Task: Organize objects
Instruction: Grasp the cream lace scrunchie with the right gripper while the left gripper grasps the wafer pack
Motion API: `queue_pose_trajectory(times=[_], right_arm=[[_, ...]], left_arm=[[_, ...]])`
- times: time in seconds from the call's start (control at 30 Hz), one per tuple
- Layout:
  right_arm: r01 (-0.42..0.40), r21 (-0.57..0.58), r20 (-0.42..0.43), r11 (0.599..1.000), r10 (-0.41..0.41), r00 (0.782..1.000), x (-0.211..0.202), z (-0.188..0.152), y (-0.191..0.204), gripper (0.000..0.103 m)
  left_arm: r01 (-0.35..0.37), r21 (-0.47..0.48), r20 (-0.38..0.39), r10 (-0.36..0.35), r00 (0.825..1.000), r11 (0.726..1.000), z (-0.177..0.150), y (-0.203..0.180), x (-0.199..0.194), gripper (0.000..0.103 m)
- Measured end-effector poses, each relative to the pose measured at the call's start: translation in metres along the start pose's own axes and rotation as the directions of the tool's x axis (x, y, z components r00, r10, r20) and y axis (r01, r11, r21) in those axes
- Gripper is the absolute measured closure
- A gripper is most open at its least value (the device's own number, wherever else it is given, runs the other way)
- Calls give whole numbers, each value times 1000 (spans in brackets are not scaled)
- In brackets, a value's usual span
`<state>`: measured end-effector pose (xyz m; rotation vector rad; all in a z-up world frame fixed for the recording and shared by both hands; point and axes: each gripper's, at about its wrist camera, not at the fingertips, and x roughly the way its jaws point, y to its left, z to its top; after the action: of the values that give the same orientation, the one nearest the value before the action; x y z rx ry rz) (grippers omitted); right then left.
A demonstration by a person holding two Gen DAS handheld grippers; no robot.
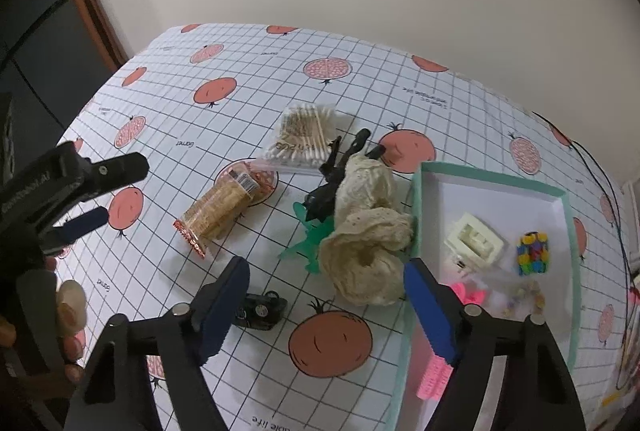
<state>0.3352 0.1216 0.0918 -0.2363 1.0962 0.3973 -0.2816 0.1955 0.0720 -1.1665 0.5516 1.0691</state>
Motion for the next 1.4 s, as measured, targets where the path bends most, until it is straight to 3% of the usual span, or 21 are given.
queue_pose_trajectory(times=[0.3,0.47,0.6,0.9,1.1,1.4], right_arm=[[-30,-21,12,999,30,999,21,4,-3,32],[-39,-18,4,999,39,999,29,6,-16,37],[-43,-8,-14,999,43,999,38,9,-29,40],[-80,36,-57,996,82,995,59,14,-40,45],[-74,57,-80,996,79,994,71,13,-41,49],[-68,90,-89,994,76,993,81,9,-45,64]], left_arm=[[-22,-20,12,22,1000,1000,16,-2,-2,0],[-77,-6,37,78,996,997,23,-5,-2,1],[-131,26,23,130,991,991,22,-9,13,1],[-158,92,-27,162,986,983,15,-22,51,2],[-208,199,-46,221,974,958,3,-46,71,7],[-232,223,-75,254,964,947,-6,-56,88,31]])
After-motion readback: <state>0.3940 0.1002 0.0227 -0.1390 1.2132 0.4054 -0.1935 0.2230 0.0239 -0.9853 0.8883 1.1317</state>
